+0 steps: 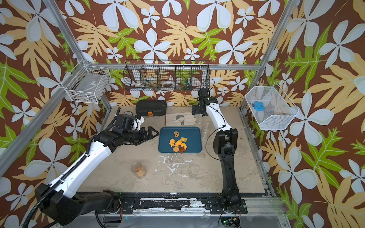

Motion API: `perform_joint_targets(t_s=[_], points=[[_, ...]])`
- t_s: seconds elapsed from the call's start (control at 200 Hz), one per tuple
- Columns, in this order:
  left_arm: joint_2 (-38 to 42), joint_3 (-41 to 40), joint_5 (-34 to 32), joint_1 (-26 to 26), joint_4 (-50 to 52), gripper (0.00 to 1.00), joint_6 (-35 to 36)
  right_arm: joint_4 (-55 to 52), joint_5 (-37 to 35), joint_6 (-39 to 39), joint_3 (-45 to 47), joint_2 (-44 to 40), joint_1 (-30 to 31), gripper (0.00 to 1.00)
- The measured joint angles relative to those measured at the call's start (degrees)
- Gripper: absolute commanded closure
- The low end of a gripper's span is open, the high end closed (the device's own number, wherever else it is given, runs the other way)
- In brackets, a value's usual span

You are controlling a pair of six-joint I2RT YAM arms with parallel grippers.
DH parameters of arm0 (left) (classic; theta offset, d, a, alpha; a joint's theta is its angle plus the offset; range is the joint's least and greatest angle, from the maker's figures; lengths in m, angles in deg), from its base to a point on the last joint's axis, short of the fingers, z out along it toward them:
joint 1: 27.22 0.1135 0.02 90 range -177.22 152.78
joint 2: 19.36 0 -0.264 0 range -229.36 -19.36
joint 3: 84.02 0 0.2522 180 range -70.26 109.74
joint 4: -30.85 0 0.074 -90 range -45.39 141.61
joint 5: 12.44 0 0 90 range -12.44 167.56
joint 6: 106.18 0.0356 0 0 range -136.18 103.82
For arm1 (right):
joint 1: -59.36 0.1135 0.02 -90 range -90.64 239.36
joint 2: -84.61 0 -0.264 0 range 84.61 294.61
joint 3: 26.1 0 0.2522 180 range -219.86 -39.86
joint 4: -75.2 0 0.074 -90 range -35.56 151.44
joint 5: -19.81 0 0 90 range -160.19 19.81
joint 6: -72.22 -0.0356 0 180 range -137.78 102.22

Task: Pour the cookies out of the jar
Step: Place the jar at the center of the board, then pick up the jar from the center of the board.

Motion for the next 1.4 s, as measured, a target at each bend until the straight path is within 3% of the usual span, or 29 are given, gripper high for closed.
perform_joint_targets(t_s=[0.185, 0.42, 0.56, 0.686, 0.871, 1.106, 1.401], points=[[-0.9, -0.5, -0.6, 0.0, -0.9, 0.00, -0.1, 3.1, 0.9, -1.2, 6.3, -9.4, 0.0, 0.01], [-0.4, -6.4, -3.9, 1.2, -0.9, 0.00, -0.7, 8.8, 14.1, -4.9, 22.1, -24.1, 1.4, 0.03], [4.0, -10.1, -6.3, 4.8, 0.3, 0.00, -2.6, 10.9, 21.1, -5.7, 33.4, -32.2, 7.2, 0.03], [10.1, -9.8, -8.7, 6.3, 2.3, 0.00, -4.2, 13.1, 24.3, -3.8, 41.3, -36.5, 16.9, 0.03], [18.3, -6.7, -15.8, 8.0, 5.9, 0.00, -7.5, 14.5, 25.9, 1.4, 47.5, -36.4, 32.3, 0.03], [23.6, -6.6, -25.1, 8.4, 13.2, 0.00, -11.9, 18.0, 24.9, 4.7, 46.7, -30.4, 46.5, 0.00], [26.8, -7.2, -31.9, 8.4, 19.8, 0.00, -14.9, 19.2, 20.3, 6.2, 42.3, -23.8, 54.3, 0.00]])
